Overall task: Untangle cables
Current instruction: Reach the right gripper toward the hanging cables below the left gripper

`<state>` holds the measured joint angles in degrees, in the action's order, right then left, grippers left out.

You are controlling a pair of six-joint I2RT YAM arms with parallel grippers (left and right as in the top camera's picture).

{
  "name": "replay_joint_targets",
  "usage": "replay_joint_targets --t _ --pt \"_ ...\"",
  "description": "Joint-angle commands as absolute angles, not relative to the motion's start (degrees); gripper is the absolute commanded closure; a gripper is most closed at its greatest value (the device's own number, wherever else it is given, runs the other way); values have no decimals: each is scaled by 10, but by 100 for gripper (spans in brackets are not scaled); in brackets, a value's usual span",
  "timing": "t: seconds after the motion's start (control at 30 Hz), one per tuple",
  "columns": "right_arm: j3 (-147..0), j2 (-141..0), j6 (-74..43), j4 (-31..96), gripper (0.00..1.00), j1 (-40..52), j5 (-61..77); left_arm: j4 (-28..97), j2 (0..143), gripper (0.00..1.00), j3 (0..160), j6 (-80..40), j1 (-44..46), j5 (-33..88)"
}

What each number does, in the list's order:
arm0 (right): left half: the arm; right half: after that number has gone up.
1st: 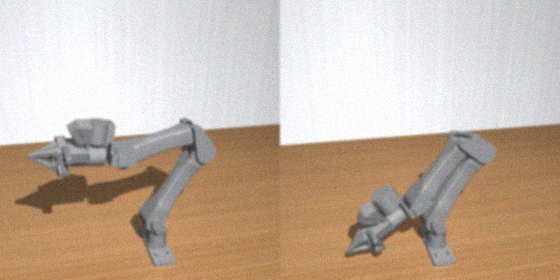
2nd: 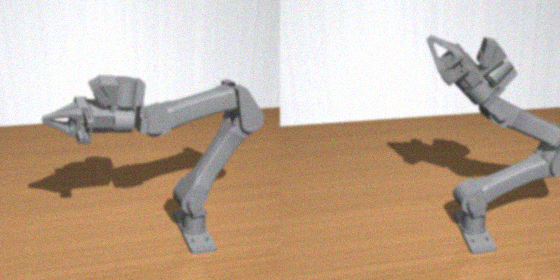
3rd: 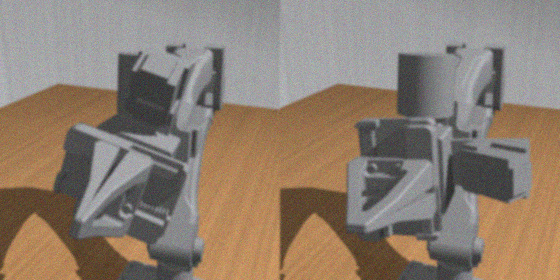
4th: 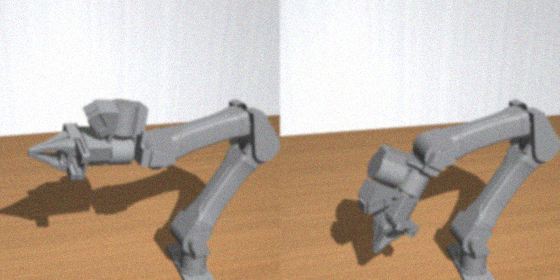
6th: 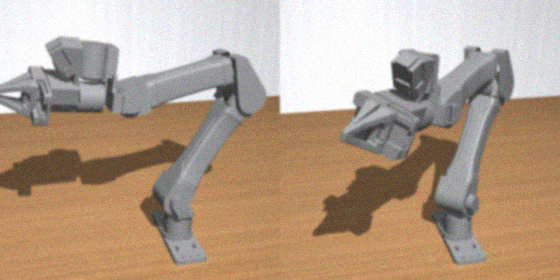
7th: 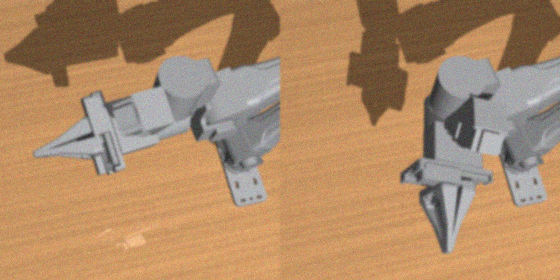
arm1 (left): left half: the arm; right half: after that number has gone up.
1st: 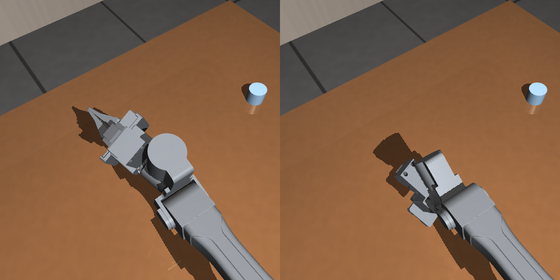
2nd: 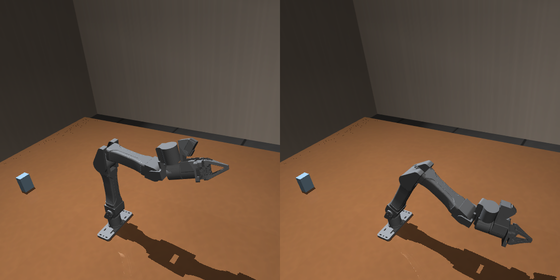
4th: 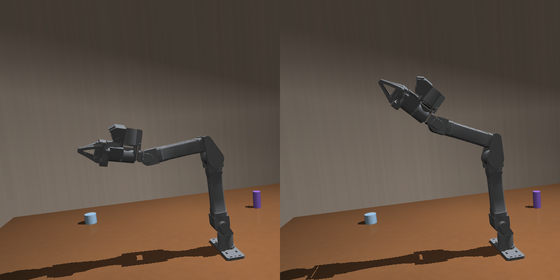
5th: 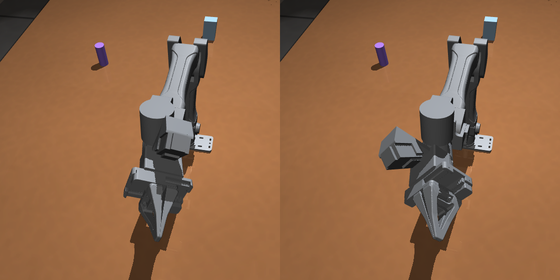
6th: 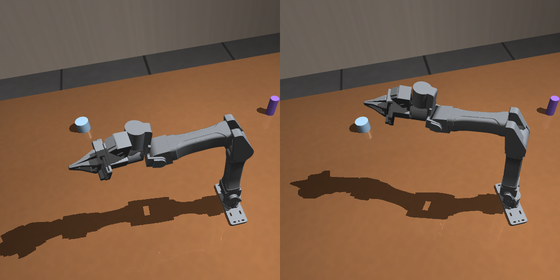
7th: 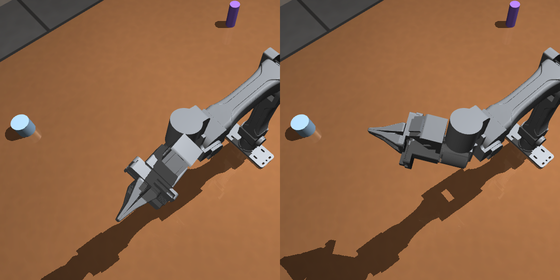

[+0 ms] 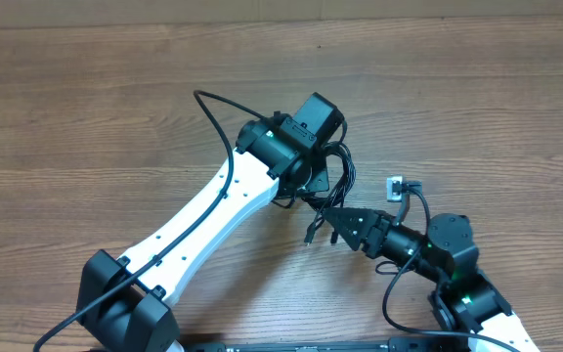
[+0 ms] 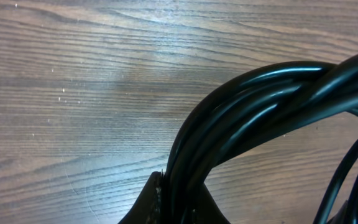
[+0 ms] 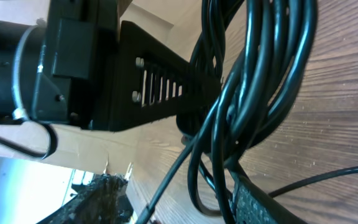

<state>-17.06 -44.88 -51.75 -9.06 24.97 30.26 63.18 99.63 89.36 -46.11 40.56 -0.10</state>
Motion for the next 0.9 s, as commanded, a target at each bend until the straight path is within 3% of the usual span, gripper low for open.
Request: replay_joint_targets --t 0.0,0.33,0.4,0.6,0.73,0.87 --pt "-185 -466 -527 -108 43 270 245 630 991 95 901 -511 415 -23" --pt "-185 -518 -527 -184 45 319 228 630 991 96 901 -539 418 -36" --pt "-185 -530 -528 -178 58 337 209 630 991 95 901 -550 418 -36" --pt "-185 -560 -552 -182 65 349 187 632 991 96 901 -549 418 -37" --pt "-185 -560 -557 -184 80 349 187 648 991 96 900 -549 418 -88" --pt "-185 -561 -557 -184 87 349 187 665 991 96 901 -548 416 -153"
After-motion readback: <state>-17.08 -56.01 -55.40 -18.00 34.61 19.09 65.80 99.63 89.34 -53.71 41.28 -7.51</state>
